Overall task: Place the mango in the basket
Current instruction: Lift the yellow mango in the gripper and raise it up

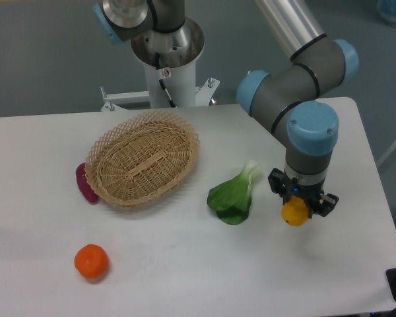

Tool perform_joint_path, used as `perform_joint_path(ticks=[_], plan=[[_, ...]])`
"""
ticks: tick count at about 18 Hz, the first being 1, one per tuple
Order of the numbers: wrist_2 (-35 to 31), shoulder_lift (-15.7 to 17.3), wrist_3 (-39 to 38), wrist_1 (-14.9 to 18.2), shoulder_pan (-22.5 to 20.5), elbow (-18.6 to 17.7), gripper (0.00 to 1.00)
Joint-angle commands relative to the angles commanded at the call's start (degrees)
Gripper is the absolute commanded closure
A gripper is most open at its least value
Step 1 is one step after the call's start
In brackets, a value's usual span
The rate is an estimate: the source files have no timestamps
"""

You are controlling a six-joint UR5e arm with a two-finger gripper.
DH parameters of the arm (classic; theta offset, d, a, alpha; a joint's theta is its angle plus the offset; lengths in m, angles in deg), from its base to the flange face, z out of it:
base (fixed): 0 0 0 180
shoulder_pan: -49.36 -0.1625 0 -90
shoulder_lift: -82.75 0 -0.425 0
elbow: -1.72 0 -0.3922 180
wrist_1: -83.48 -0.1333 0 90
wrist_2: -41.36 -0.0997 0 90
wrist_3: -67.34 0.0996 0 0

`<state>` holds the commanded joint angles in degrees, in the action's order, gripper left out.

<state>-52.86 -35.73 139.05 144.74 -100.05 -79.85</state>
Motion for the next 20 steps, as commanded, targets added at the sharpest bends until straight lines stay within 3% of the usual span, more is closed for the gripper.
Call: perform_joint_path(ticks=[20], plan=[[0.44,0.70,3.17,1.58,-4.57,2.82,0.43]])
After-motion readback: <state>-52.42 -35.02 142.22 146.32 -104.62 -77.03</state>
